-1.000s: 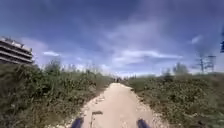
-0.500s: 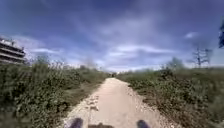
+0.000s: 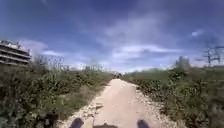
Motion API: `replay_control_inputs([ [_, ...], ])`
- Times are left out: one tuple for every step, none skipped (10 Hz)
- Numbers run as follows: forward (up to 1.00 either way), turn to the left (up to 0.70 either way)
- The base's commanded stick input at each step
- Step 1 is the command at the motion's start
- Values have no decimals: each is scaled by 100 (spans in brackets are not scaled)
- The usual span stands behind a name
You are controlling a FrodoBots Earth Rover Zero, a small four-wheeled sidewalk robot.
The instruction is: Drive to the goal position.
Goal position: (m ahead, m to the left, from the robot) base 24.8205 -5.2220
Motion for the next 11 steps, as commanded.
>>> replay_control_inputs([
  [100,0],
  [100,0],
  [100,0],
  [100,0],
  [100,0],
  [100,-11],
  [100,-23],
  [100,0],
  [100,-22],
  [100,-23],
  [100,-5],
])
